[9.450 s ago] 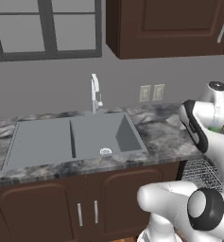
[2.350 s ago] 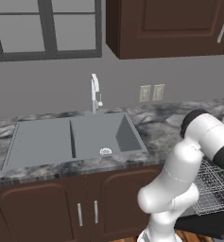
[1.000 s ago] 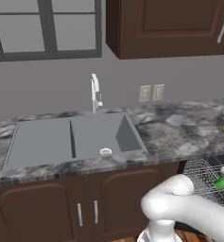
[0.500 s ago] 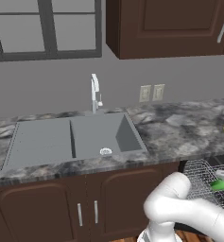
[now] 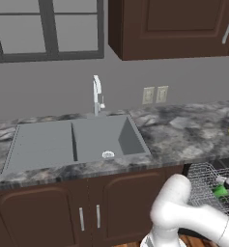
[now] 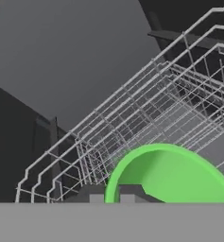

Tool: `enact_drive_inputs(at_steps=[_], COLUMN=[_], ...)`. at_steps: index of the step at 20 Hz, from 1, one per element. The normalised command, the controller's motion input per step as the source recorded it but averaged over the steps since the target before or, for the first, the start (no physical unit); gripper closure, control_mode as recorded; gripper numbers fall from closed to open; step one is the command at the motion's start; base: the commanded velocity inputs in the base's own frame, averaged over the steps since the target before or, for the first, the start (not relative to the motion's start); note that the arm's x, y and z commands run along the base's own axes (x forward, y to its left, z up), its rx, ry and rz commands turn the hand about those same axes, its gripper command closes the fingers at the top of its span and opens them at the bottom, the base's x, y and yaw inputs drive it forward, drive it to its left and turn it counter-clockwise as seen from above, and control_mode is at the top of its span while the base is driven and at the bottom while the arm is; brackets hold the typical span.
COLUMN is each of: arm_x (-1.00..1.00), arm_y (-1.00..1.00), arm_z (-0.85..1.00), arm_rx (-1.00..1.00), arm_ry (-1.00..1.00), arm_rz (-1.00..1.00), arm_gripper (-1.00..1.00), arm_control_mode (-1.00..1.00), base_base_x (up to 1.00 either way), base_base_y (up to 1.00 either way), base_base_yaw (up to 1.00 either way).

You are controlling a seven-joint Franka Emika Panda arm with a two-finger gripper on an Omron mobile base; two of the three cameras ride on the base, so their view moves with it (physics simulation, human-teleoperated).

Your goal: Pick up the cup and bowl from the counter, place them in the dishwasher, and close the dishwasher door.

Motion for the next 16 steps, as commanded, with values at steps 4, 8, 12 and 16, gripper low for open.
enact_drive_inputs(at_steps=[4, 8, 12, 16], arm_x=[0.36, 0.35, 0.21, 0.03], arm_y=[-0.37, -0.35, -0.28, -0.21], arm_z=[-0.70, -0.66, -0.62, -0.72], arm_rx=[0.00, 0.00, 0.00, -0.02], arm_ry=[0.03, 0.03, 0.02, 0.00], arm_rz=[0.00, 0.00, 0.00, 0.00], arm_gripper=[1.00, 1.00, -1.00, -1.00], arm_control_mode=[-1.00, -1.00, -1.00, -1.00], base_base_x=[0.00, 0.00, 0.00, 0.00], base_base_y=[0.00, 0.00, 0.00, 0.00], base_base_yaw=[0.00, 0.00, 0.00, 0.00])
